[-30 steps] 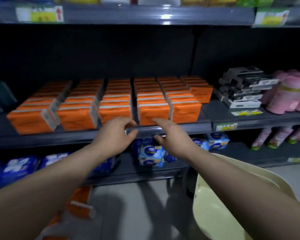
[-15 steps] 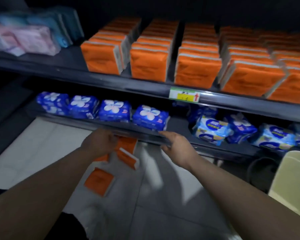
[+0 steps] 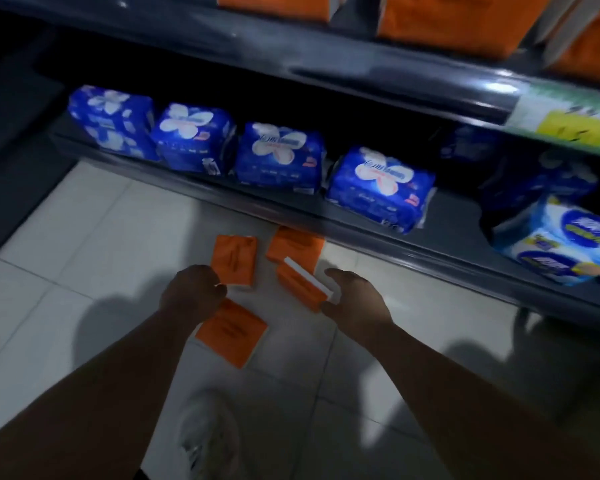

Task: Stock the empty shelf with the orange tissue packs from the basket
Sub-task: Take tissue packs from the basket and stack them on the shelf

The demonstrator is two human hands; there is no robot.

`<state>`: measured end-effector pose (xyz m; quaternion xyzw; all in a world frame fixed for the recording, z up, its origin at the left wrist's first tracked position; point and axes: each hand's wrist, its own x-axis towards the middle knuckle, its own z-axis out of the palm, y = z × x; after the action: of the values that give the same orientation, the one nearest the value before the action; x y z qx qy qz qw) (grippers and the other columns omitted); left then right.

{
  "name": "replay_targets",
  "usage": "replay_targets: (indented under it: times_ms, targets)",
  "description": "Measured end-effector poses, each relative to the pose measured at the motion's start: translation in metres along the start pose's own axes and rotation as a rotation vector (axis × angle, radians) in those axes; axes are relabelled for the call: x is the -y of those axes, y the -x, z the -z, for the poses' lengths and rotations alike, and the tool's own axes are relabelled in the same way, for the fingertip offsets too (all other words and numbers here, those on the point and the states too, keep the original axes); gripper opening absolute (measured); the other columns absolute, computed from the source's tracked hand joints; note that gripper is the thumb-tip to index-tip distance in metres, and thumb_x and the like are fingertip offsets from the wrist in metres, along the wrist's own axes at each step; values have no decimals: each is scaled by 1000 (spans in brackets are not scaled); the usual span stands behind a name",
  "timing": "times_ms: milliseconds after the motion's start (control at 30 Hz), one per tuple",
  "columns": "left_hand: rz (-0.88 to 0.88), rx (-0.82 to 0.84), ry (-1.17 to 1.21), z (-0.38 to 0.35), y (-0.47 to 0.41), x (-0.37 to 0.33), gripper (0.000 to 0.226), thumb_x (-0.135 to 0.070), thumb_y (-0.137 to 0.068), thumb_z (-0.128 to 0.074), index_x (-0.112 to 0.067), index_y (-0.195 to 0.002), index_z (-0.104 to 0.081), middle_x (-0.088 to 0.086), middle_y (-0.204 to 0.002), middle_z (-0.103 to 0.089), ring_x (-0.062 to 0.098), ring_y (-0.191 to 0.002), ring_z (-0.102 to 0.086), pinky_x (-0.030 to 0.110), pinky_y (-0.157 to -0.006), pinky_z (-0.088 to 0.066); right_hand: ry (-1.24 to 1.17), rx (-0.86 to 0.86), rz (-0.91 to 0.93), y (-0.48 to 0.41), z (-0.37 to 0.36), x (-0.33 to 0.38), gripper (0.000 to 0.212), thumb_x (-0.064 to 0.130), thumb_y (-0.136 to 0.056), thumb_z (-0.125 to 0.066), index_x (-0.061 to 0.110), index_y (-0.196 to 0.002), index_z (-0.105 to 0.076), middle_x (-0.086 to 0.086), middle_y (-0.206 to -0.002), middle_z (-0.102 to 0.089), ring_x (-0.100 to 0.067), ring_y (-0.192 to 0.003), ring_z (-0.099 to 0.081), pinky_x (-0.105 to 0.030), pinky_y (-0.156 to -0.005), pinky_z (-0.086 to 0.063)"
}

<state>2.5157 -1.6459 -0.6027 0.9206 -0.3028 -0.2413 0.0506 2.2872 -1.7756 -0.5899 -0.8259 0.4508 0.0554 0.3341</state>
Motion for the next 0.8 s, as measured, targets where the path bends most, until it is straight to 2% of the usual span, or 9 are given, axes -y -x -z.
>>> replay_targets:
  times_ms: [100,200,333,433,500,567,667,733,800]
  targets:
    - [34,-8,-15,-11,-19,11,31,-30,-85,-56,-16,-111,-66,9,-119,-61,28,-110,-57,33,-84,-46,26,-15,-21,-20,-23,3,66,43,-79,-67,23,-137,-42,-2,-129,-55,-22,-115,-54,-36,-96,-46]
    - [78,-32,-13,-19,-37,22,30,-32,-86,-56,-12,-108,-65,11,-114,-63,30,-106,-58,31,-79,-43,26,-48,-46,-36,-40,6,64,41,-78,-67,20,-133,-43,-4,-124,-57,-24,-112,-56,-38,-93,-47]
    - [156,-31,41,-28,-55,29,35,-35,-89,-56,-9,-110,-63,14,-116,-62,31,-108,-57,30,-77,-40,68,12,-37,-45,-45,3,39,38,-85,-60,17,-118,-56,-6,-110,-62,-25,-98,-61,-39,-87,-51]
    - [202,-18,100,-34,-65,27,43,-40,-89,-55,-5,-113,-61,16,-117,-61,33,-108,-57,32,-78,-41,-33,-20,7,-44,-33,-5,25,28,-86,-57,14,-106,-62,-8,-99,-63,-27,-89,-61,-33,-78,-49]
    - [231,7,165,-37,-73,23,52,-46,-87,-57,-1,-115,-57,20,-119,-60,35,-109,-56,34,-80,-42,-110,3,-18,-42,-21,-9,18,21,-84,-58,14,-99,-62,-10,-95,-63,-28,-85,-60,-34,-75,-48]
    - [270,30,246,-41,-82,13,66,-49,-83,-62,0,-126,-50,22,-127,-55,37,-116,-52,38,-89,-43,-207,43,-68,-40,-10,-13,12,14,-82,-59,11,-93,-61,-11,-89,-63,-27,-80,-59,-34,-72,-47]
    - [275,79,296,-50,-92,-2,73,-40,-77,-73,2,-129,-43,25,-129,-52,39,-118,-52,40,-94,-43,-356,83,-147,-37,2,-20,12,8,-82,-59,6,-94,-61,-11,-82,-63,-19,-70,-56,-26,-58,-44]
    - [260,111,289,-57,-92,-7,68,-33,-73,-77,3,-123,-49,25,-123,-57,38,-113,-56,39,-89,-45,-448,97,-193,-35,6,-25,13,5,-84,-58,4,-97,-62,-7,-78,-61,-12,-63,-53,-14,-49,-40]
    - [241,114,266,-60,-87,-10,61,-33,-72,-78,1,-118,-57,25,-118,-61,37,-109,-58,37,-86,-46,-518,110,-223,-33,12,-26,15,4,-85,-59,5,-99,-63,-4,-78,-61,-8,-60,-51,-9,-47,-39]
